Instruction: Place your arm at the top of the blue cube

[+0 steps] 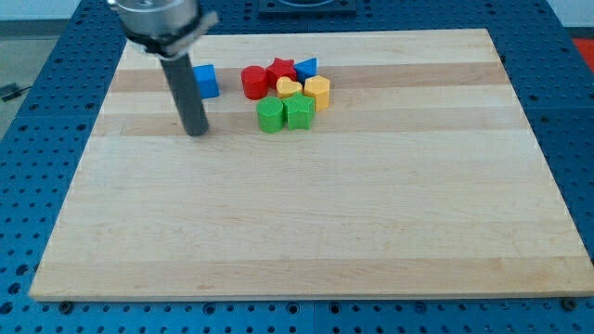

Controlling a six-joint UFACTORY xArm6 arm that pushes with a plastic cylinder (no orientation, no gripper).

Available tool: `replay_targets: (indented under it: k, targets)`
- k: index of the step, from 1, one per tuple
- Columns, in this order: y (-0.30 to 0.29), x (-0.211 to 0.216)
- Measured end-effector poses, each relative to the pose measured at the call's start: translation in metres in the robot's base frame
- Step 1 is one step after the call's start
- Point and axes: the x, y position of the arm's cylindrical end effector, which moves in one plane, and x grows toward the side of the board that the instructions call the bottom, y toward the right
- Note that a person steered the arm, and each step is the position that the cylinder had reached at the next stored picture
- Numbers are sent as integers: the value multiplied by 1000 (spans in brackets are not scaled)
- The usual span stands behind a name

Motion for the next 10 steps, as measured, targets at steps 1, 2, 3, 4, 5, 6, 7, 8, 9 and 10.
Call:
replay_targets:
  k: [1,2,3,4,5,6,7,8,9,10]
  targets:
    - [-39,-70]
    - [-70,-111]
    - [-39,-118]
    - [-39,-93]
    - [-27,-46]
    - [-18,-22]
    - [-73,-27]
    - [-77,-84]
    - [-38,-103]
    - [27,-97]
